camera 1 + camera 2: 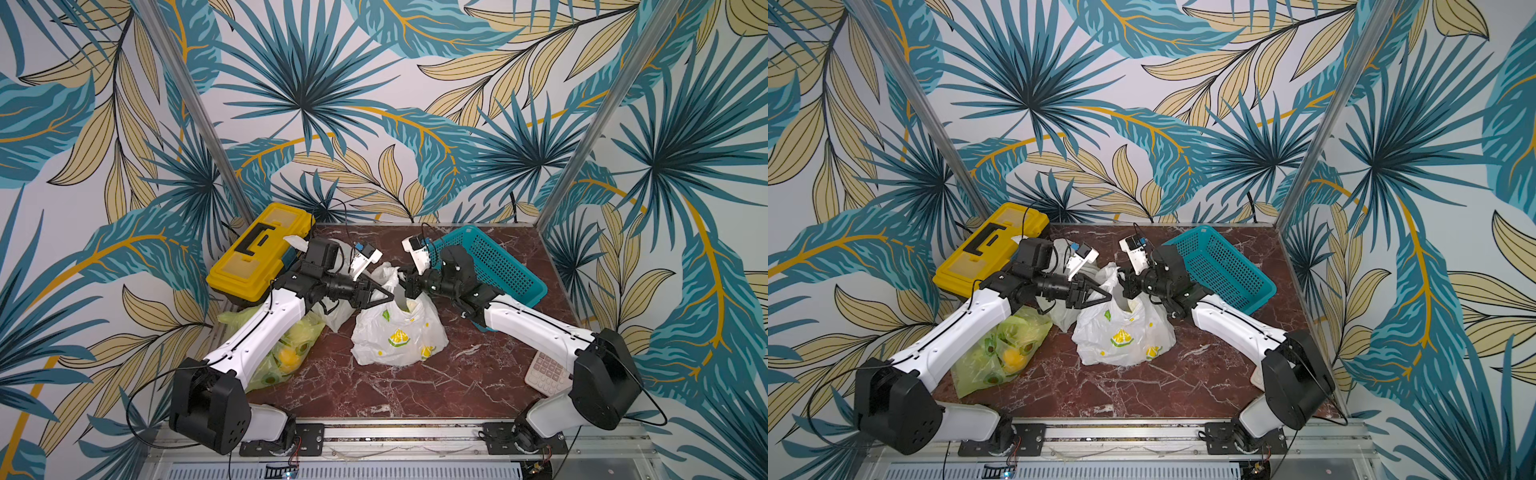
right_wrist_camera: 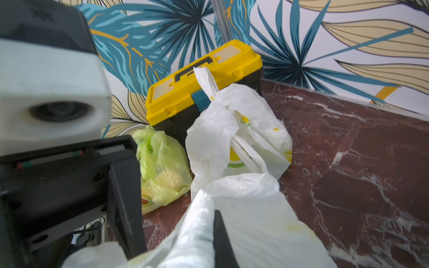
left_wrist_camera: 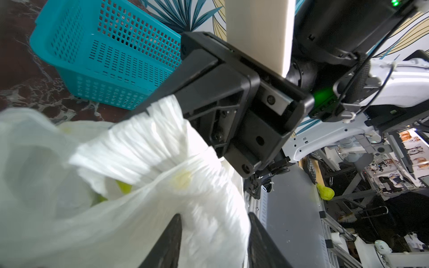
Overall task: Place the pears into plastic bags & tie knots
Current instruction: Tie the plastic bag at the center of the board.
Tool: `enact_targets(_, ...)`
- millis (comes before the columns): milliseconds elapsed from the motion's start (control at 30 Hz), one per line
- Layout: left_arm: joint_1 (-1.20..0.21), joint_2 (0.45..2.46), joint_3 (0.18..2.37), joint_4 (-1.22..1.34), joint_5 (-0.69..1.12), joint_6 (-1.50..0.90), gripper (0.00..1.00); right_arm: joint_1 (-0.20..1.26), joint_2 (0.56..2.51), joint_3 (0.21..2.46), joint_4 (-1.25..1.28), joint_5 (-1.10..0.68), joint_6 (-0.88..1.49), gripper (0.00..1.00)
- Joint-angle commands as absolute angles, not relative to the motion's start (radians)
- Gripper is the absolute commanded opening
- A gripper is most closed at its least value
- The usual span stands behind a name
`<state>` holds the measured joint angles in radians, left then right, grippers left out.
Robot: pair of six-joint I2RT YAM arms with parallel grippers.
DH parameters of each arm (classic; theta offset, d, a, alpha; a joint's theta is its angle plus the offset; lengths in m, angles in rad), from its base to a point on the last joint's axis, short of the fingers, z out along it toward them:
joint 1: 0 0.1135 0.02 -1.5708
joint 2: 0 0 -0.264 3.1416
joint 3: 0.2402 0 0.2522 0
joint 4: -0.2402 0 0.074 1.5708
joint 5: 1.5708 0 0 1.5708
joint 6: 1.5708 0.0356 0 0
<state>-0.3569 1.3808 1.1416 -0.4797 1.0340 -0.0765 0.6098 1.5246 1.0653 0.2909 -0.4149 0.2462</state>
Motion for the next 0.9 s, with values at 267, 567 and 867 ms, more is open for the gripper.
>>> enact_targets(267, -0.375, 1.332, 1.180, -0.422, 1.033, -0.160, 0.46, 0.617, 1.550, 0.904, 0.718, -0.515, 0.331, 0.00)
enact_targets(567, -0.228, 1.200, 1.127, -0.411, 0.973, -0.188, 0.45, 0.617, 1.593, 0.906, 0.834, -0.560, 0.347, 0.00)
enact_targets(867, -0.275, 1.299, 1.002, -0.135, 0.902, -0.250, 0.44, 0.616, 1.580, 0.906, 0.844, -0.557, 0.383, 0.00)
